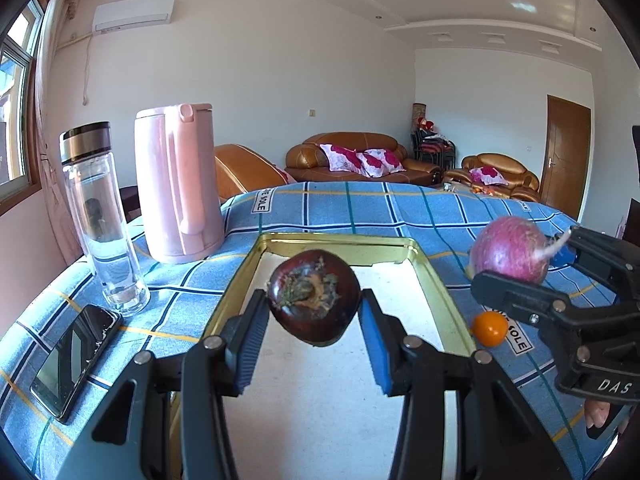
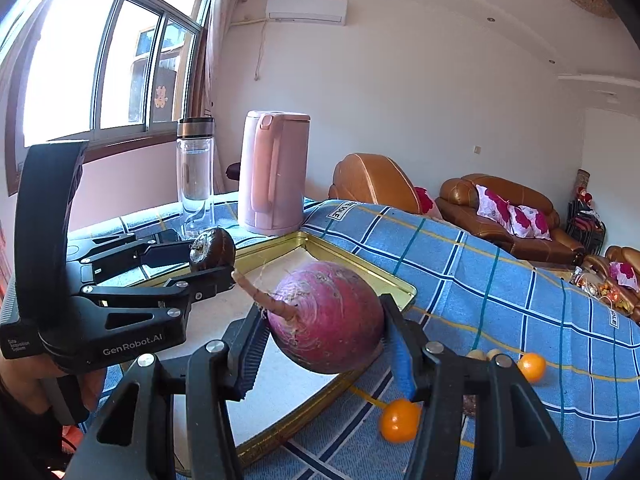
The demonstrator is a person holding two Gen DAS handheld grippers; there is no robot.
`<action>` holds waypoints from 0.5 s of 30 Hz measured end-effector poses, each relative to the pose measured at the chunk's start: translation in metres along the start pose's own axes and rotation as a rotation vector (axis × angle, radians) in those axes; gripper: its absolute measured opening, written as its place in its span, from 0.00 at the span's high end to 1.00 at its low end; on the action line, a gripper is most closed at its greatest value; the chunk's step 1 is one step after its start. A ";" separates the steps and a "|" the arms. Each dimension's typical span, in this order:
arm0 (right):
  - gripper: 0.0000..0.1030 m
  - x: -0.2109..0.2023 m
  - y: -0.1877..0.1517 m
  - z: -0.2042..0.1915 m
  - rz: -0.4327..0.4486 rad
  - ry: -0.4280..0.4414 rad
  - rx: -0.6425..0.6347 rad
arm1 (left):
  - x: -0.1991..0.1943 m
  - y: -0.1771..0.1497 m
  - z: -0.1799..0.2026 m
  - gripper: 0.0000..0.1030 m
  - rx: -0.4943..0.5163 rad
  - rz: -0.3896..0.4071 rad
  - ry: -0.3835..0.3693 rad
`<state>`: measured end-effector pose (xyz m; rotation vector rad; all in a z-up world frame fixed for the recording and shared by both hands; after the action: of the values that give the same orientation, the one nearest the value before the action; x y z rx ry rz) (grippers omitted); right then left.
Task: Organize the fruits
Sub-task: 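Carry the mangosteen and red onion over the gold tin tray with both grippers, then lower the mangosteen and onion into the tin tray and open both grippers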
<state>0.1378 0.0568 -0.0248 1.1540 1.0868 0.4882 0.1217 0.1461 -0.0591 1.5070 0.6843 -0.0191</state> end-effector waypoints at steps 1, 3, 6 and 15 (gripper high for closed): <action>0.47 0.004 0.000 0.000 -0.005 0.004 0.002 | 0.002 -0.001 -0.001 0.54 0.002 -0.006 0.001; 0.47 0.009 -0.003 -0.001 -0.016 0.013 0.004 | 0.004 -0.002 -0.004 0.54 0.004 -0.017 0.004; 0.47 0.019 -0.007 -0.003 -0.044 0.026 0.005 | 0.010 -0.005 -0.008 0.54 0.005 -0.040 0.004; 0.47 0.049 -0.019 -0.008 -0.125 0.058 0.014 | 0.027 -0.012 -0.023 0.54 0.013 -0.096 0.039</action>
<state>0.1485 0.0924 -0.0630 1.0822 1.2065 0.4183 0.1292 0.1770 -0.0798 1.4892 0.7884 -0.0677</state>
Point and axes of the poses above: each gripper's, at about its wrist camera, not at the fingertips, and x roughly the way its jaws point, z to its right, y to its top, the point moved 7 cm from there along x, roughly the way its jaws point, and after that the axes turned 13 degrees about y, right-handed, at the moved point
